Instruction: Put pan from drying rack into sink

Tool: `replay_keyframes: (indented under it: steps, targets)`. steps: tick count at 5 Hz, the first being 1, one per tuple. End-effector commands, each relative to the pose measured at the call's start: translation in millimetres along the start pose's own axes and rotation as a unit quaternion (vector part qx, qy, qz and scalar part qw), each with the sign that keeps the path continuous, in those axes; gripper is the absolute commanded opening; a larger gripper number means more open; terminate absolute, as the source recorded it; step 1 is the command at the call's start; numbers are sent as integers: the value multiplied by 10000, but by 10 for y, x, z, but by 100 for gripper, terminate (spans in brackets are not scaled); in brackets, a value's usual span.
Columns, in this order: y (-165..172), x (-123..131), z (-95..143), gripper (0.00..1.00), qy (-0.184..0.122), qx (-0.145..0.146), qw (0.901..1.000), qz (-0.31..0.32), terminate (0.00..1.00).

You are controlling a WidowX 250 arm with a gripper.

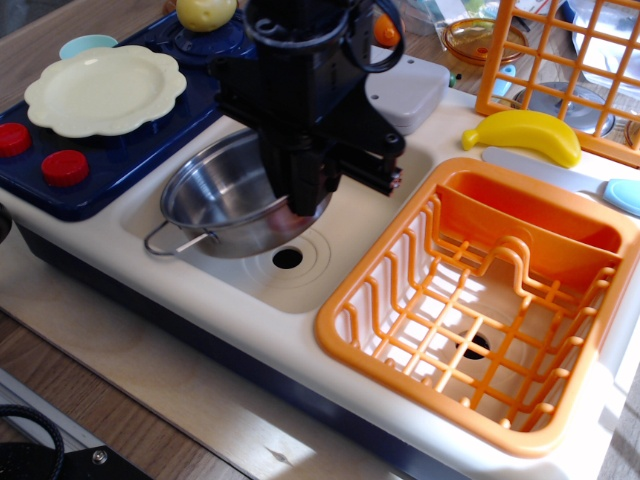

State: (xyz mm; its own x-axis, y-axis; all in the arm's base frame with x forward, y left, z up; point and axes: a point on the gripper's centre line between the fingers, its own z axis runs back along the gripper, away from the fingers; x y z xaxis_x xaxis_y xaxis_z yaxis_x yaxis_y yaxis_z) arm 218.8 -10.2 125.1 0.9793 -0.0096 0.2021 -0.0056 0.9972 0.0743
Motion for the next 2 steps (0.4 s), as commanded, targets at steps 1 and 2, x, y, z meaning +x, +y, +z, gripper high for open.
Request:
replay_keyframes:
  steps: [1,2]
  targets:
    - [38,48,56,100,-254,54,9996,-64,0]
    - [38,48,56,100,-254,54,9996,-64,100]
